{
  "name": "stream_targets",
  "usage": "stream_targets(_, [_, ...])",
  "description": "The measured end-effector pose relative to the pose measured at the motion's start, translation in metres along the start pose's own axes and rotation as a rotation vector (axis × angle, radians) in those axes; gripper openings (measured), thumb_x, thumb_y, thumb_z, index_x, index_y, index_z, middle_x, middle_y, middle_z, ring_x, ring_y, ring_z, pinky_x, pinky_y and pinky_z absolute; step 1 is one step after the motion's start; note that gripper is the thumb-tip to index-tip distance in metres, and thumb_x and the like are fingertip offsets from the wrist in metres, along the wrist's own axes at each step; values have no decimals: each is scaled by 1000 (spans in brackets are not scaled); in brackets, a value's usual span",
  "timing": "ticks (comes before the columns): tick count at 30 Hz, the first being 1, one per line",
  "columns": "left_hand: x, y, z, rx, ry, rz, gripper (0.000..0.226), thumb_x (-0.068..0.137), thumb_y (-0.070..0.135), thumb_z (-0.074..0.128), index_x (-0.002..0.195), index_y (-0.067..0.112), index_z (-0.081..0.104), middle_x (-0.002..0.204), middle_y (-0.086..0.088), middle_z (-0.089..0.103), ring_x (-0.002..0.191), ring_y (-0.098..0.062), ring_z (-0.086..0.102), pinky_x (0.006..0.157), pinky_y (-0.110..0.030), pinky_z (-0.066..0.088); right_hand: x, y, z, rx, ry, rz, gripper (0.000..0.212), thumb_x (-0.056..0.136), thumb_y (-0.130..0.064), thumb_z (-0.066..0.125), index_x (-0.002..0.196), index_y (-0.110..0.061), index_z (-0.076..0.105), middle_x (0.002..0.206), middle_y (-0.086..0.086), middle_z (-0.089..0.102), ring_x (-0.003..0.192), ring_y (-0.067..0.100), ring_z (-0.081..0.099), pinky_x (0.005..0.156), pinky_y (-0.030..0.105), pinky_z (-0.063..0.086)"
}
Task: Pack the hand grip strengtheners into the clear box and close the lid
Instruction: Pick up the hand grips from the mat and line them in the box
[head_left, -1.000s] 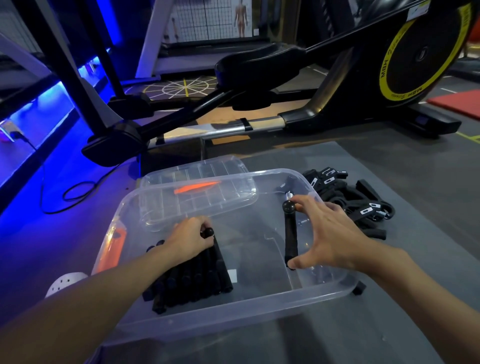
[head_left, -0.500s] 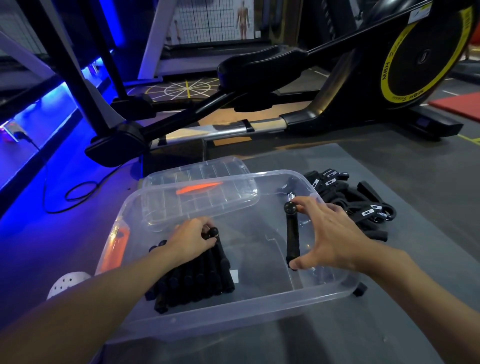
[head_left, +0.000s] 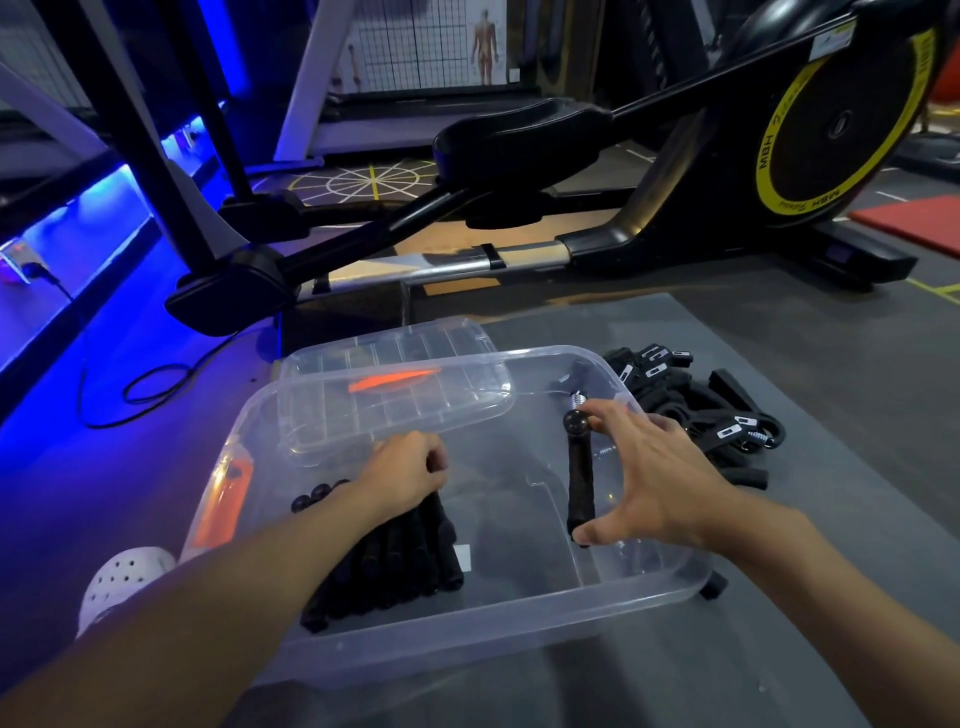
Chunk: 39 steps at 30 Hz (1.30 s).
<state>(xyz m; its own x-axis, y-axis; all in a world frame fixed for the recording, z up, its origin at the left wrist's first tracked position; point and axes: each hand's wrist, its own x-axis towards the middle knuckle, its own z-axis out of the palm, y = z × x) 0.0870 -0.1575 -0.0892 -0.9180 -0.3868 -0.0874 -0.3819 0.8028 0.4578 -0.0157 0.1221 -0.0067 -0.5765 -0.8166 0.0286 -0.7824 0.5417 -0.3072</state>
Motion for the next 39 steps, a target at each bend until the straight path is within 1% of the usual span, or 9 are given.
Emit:
stream_targets(4, [-3, -15, -4, 37, -3, 16, 27, 79, 24, 76, 103, 18, 65, 97, 6, 59, 92, -15, 59, 85, -28, 49, 1, 0, 1, 5, 4, -2, 116, 41, -76, 66, 137, -36, 16, 130, -10, 47, 129, 7, 42, 115, 36, 19])
stream_targets(7, [-9, -22, -10, -13, -1, 26, 17, 77, 24, 80, 84, 22, 64, 82, 12, 58, 77, -7, 56, 65, -14, 41, 1, -1, 0, 1, -1, -4, 116, 41, -76, 66, 137, -36, 15, 132, -9, 48, 130, 8, 42, 115, 37, 19])
stream_targets(9, [-11, -23, -9, -56, -14, 23, 22, 77, 20, 80, 73, 28, 60, 77, 13, 60, 71, -6, 56, 58, -11, 36, 0, -1, -1, 2, 1, -2, 116, 41, -76, 66, 137, -36, 15, 132, -9, 48, 130, 8, 42, 115, 36, 19])
stream_targets(14, [-9, -20, -5, -134, 20, -2, 12, 75, 18, 82, 77, 19, 69, 77, 5, 68, 73, -10, 63, 65, -21, 44, 0, -1, 1, -7, 1, 3, 115, 41, -76, 66, 136, -38, 14, 132, -8, 49, 130, 9, 42, 114, 35, 20])
stream_targets(28, [-12, -25, -10, -94, -1, -4, 15, 76, 22, 78, 77, 22, 63, 76, 9, 63, 70, -5, 58, 59, -17, 39, 0, -3, -2, -5, -7, 16, 114, 41, -75, 65, 136, -38, 15, 133, -7, 51, 135, 14, 35, 113, 33, 18])
stream_targets(32, [-15, -24, -14, -89, 2, 9, 16, 77, 30, 77, 87, 25, 65, 85, 10, 63, 82, -11, 60, 77, -28, 50, -1, -5, -3, -8, -11, 22, 114, 40, -76, 64, 136, -37, 14, 134, -7, 51, 137, 15, 34, 112, 32, 17])
stream_targets(34, [-18, -15, -19, -34, 76, 52, 27, 78, 37, 74, 102, 26, 65, 96, 12, 62, 94, -10, 59, 87, -32, 49, -1, -5, -3, -9, -11, 18, 115, 41, -76, 63, 137, -37, 14, 134, -7, 51, 137, 15, 34, 112, 32, 17])
stream_targets(36, [-22, 6, -25, -33, 172, 169, 36, 78, 43, 71, 109, 25, 66, 100, 14, 62, 98, -8, 58, 90, -31, 47, -1, -5, -3, -3, -7, 11, 116, 42, -76, 65, 138, -36, 15, 136, -7, 49, 135, 12, 37, 113, 32, 17])
stream_targets(39, [-27, 58, -29, -172, 168, 353, 41, 79, 40, 76, 114, 21, 65, 103, 11, 64, 99, -4, 58, 90, -15, 42, -1, -6, -5, 9, 0, 9, 117, 43, -72, 70, 138, -31, 16, 142, -9, 44, 135, 8, 37, 112, 30, 17])
